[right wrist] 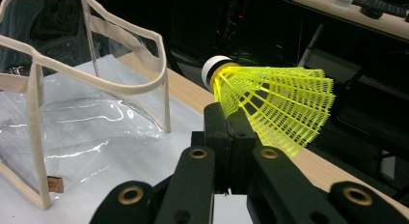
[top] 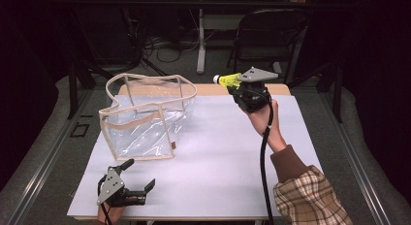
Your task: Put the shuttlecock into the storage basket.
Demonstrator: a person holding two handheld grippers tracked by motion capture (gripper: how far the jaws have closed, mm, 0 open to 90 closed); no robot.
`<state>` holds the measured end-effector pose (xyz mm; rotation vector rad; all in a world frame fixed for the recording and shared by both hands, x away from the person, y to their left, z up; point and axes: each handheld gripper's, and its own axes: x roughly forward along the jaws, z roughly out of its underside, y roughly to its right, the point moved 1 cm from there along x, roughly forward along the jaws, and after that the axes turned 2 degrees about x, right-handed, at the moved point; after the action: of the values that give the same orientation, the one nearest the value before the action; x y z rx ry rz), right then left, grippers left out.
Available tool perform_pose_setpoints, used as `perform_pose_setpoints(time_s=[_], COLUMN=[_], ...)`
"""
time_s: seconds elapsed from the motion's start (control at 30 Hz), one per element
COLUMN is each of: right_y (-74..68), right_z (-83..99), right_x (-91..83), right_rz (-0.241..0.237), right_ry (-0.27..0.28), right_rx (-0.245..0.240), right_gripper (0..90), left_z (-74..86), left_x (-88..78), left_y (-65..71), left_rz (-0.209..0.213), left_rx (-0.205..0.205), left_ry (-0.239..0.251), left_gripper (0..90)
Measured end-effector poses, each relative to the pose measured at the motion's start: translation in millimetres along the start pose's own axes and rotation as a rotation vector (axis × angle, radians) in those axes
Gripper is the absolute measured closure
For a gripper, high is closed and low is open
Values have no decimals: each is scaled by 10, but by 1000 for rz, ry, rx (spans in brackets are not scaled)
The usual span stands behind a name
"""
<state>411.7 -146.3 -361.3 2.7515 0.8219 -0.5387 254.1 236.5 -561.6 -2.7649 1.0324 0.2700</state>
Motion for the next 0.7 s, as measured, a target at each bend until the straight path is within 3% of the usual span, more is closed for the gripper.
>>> perform_pose_setpoints(time_s=[0.7], right_y=[-122], right_z=[-181], right_x=[112], right_rz=[-29], right_ry=[23], right_rx=[-22], right_gripper=[900], left_z=[0], left_x=[0], left_y=[0], left_rz=[1], left_rx=[-1], left_ry=[1], left_gripper=[2])
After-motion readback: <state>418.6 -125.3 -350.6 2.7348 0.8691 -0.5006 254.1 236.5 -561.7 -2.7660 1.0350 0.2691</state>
